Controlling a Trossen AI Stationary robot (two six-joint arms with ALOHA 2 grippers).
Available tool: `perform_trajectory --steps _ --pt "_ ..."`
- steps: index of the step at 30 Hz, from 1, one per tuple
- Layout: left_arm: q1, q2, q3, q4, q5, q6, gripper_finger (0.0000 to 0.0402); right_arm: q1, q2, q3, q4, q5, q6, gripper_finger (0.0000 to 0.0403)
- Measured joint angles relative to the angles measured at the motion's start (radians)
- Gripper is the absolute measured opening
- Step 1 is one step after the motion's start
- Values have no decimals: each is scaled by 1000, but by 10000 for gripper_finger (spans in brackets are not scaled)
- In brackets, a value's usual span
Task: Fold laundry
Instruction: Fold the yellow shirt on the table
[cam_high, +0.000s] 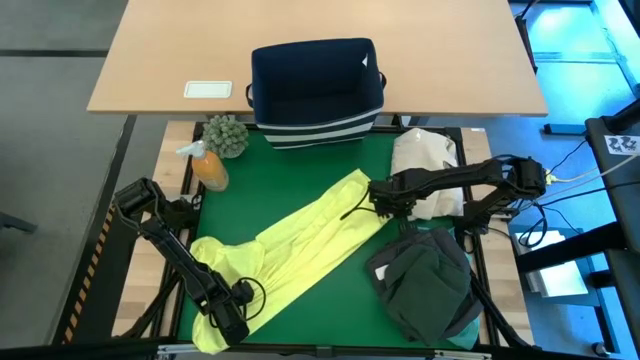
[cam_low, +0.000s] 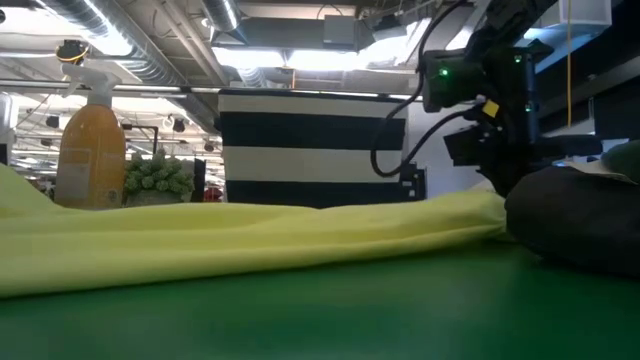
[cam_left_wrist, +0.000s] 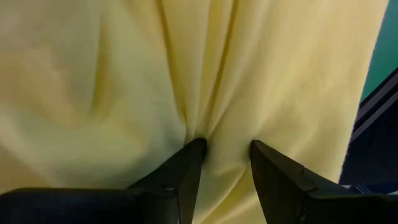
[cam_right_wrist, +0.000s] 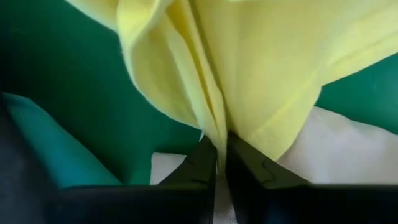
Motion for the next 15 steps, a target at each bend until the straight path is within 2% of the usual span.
perform_trajectory --steps 7,15 --pt "0 0 0 -2 5 5 137 2 0 2 27 -37 27 71" --pt "-1 0 0 -2 8 8 137 2 0 66 0 -57 41 120"
